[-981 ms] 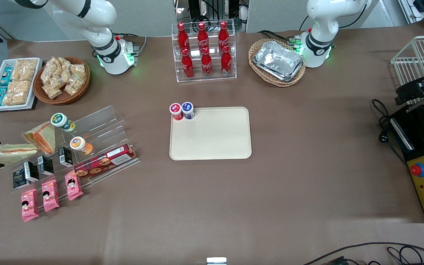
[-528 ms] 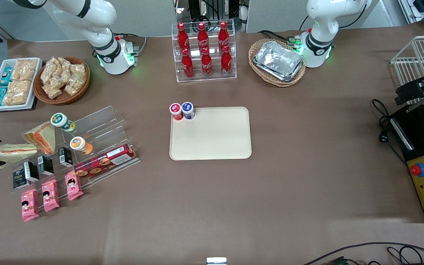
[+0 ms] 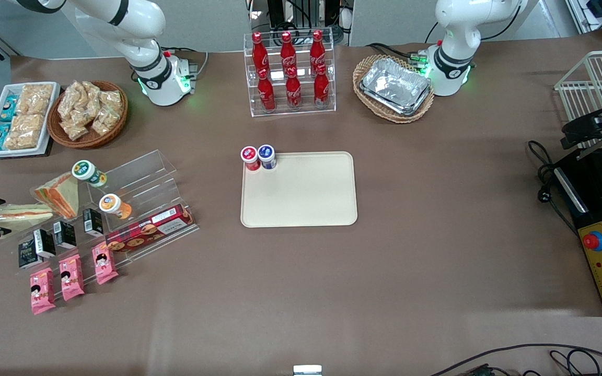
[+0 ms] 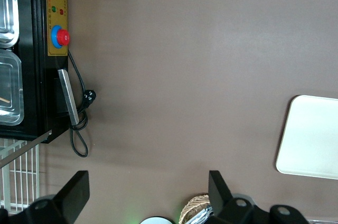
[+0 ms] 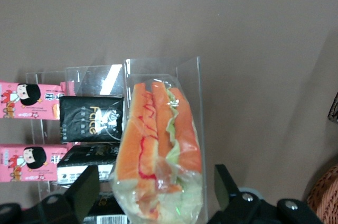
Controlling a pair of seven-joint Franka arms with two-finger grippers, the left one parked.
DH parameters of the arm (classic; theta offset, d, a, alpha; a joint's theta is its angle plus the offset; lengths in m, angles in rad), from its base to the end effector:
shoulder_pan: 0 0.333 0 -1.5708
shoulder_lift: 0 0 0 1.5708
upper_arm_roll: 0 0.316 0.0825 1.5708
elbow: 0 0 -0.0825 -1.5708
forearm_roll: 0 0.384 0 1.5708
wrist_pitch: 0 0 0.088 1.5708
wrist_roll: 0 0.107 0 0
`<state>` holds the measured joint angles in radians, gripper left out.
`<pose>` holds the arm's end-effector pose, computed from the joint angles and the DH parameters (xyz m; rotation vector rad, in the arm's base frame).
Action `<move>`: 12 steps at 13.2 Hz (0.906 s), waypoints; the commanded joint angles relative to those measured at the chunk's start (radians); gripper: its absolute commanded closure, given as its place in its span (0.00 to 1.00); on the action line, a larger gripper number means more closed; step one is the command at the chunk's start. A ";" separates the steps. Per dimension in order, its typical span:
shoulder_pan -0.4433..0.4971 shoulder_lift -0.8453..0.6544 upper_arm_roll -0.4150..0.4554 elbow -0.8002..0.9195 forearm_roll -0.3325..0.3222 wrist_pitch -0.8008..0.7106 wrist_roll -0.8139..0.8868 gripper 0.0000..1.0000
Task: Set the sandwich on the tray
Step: 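Close the right gripper on the sandwich and lift it from the stand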
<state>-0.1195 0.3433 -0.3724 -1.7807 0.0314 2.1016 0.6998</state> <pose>0.5722 -0.2844 0.3758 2.5249 -1.7047 0.0173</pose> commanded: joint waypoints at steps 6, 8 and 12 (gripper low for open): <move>-0.015 -0.007 -0.003 -0.022 0.027 0.032 -0.123 0.56; -0.017 -0.010 -0.005 -0.008 0.028 0.026 -0.157 0.61; -0.019 -0.029 -0.007 0.065 0.025 -0.046 -0.233 0.61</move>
<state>-0.1275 0.3366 -0.3813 -1.7715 0.0318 2.1185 0.5263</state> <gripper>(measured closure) 0.608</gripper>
